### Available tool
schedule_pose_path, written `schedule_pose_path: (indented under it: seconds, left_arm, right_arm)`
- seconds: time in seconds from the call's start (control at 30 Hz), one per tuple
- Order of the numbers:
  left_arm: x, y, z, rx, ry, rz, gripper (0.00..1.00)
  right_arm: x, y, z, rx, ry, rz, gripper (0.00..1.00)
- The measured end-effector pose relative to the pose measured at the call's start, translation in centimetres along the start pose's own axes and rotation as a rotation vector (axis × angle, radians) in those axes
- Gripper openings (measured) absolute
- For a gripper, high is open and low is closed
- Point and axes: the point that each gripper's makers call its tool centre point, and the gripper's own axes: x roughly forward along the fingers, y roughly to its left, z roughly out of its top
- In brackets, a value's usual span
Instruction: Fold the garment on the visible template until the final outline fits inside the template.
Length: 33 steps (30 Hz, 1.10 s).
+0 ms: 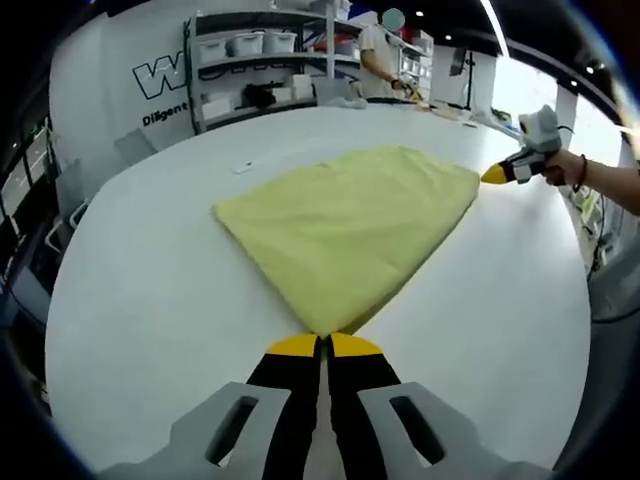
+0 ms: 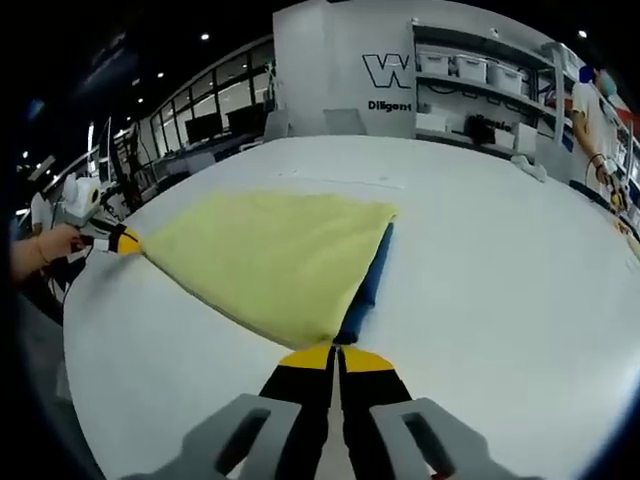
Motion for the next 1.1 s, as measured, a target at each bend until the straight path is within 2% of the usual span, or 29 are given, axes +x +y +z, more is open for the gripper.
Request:
schedule_pose_path:
  seconds: [0.1, 0.47, 0.6, 0.77, 1.0, 1.03, 1.07, 1.1]
  left_arm:
    - [-0.1, 0.0, 0.0, 0.017, -0.003, -0.015, 0.0]
    - [0.1, -0.2, -0.5, 0.023, 0.019, -0.029, 0.0]
    - [0.1, -0.2, -0.6, 0.016, 0.022, -0.029, 0.0]
    - [0.1, -0.1, -0.6, 0.008, 0.023, -0.025, 0.0]
    - [0.0, 0.0, -0.5, 0.016, 0.022, -0.016, 0.0]
    - [0.0, 0.0, -0.5, 0.016, 0.023, -0.014, 0.0]
    - [0.0, 0.2, -0.6, 0.02, 0.025, -0.002, 0.0]
    - [0.0, 0.3, -0.6, 0.018, 0.025, -0.003, 0.0]
  right_arm:
    - [0.2, 0.4, 0.2, 0.019, -0.008, 0.018, 0.07]
    - [0.5, 0.9, 1.0, -0.057, -0.048, 0.067, 0.03]
    - [0.9, 0.9, 1.0, -0.046, -0.047, 0.085, 0.0]
    - [1.0, 1.2, 0.8, -0.07, -0.04, 0.096, 0.0]
    - [0.2, 0.5, 0.7, -0.124, -0.021, 0.094, 0.0]
    - [0.1, 0.4, 0.6, -0.132, -0.014, 0.093, 0.0]
    - [-0.2, -0.4, 0.0, -0.181, 0.026, 0.073, 0.0]
    - [-0.2, -0.4, 0.0, -0.182, 0.027, 0.078, 0.0]
